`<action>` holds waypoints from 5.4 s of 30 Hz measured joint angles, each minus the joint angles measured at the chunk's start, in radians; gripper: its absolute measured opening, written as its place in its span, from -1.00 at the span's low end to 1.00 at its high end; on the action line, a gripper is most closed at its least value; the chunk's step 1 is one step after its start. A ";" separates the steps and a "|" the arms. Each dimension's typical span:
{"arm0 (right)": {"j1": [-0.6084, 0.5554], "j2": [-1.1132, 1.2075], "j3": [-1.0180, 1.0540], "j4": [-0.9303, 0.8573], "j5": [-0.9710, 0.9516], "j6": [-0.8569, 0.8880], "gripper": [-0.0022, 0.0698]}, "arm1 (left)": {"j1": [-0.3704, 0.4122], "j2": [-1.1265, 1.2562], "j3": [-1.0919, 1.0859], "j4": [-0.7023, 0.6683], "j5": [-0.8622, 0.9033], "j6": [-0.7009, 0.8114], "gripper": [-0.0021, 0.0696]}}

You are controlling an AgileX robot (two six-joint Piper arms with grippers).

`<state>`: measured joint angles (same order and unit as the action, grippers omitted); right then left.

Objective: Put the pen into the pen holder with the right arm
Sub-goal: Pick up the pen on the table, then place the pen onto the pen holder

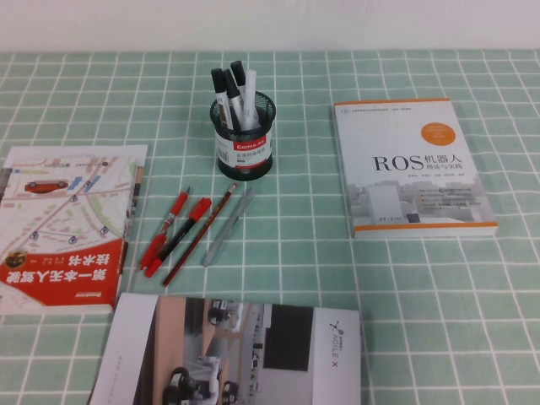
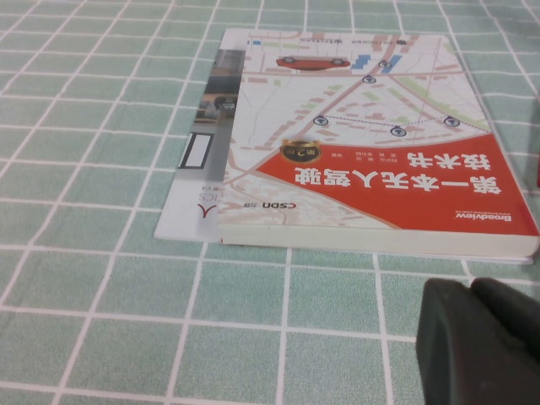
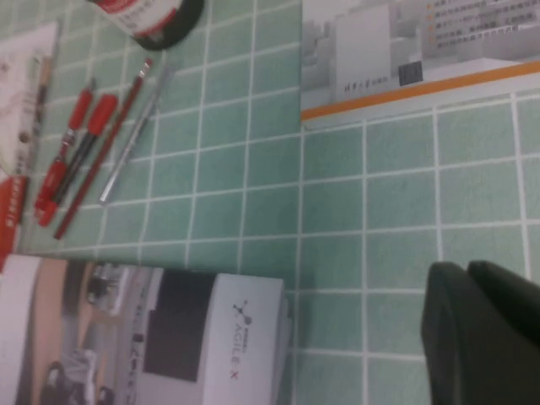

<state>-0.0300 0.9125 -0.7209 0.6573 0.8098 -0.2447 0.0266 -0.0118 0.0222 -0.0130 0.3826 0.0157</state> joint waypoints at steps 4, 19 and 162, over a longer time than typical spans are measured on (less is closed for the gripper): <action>0.063 0.154 -0.103 -0.069 0.000 0.024 -1.00 | 0.000 0.000 0.000 0.000 0.000 0.000 -0.95; 0.536 0.742 -0.568 -0.360 -0.057 0.307 -1.00 | 0.000 0.000 0.000 0.000 0.000 0.000 -0.95; 0.646 1.351 -0.871 -0.657 -1.456 0.362 -0.82 | 0.000 0.000 0.000 0.000 0.000 0.000 -0.95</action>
<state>0.6159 2.2634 -1.5922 0.0000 -0.6458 0.1171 0.0266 -0.0118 0.0222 -0.0130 0.3826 0.0157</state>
